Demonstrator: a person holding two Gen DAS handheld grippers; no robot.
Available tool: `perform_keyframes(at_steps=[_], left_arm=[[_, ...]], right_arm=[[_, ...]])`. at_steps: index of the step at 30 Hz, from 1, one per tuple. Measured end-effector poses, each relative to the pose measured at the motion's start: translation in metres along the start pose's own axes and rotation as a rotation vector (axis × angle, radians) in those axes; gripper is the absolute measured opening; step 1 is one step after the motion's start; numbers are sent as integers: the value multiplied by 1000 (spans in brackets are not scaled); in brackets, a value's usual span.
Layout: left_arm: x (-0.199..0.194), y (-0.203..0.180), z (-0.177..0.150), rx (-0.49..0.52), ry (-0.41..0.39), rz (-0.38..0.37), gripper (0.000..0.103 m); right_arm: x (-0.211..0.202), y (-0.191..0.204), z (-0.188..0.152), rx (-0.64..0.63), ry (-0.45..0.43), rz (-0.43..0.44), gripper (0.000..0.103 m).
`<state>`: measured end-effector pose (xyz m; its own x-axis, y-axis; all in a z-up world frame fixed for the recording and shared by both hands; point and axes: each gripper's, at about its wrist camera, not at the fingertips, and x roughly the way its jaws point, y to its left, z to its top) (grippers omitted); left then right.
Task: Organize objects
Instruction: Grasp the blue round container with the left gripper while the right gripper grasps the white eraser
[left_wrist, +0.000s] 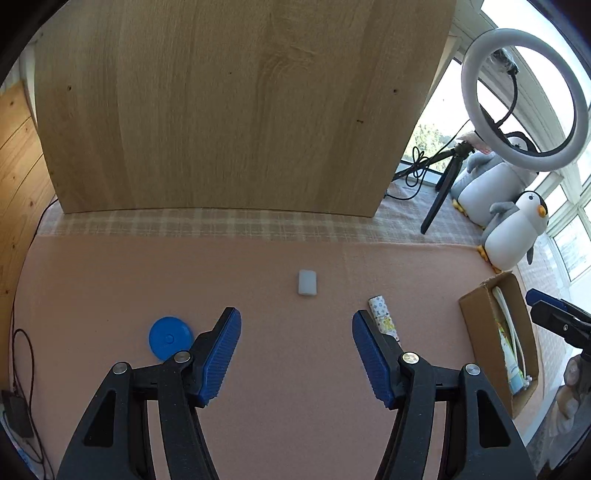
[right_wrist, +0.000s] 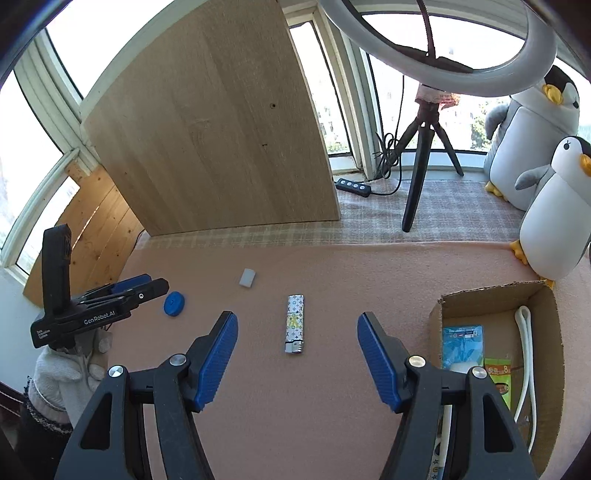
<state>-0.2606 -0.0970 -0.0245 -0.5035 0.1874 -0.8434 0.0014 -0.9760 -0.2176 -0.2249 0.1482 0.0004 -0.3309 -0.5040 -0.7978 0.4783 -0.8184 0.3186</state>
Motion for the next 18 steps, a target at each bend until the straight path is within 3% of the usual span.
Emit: perform_keyframes(at_steps=[8, 13, 18], left_arm=[[37, 93, -15, -149, 70, 36, 66], [63, 117, -22, -172, 105, 43, 66], [80, 122, -24, -169, 122, 30, 66]], right_arm=[[82, 30, 33, 14, 106, 23, 64], [138, 46, 38, 4, 165, 10, 63], [183, 58, 43, 30, 218, 22, 55]])
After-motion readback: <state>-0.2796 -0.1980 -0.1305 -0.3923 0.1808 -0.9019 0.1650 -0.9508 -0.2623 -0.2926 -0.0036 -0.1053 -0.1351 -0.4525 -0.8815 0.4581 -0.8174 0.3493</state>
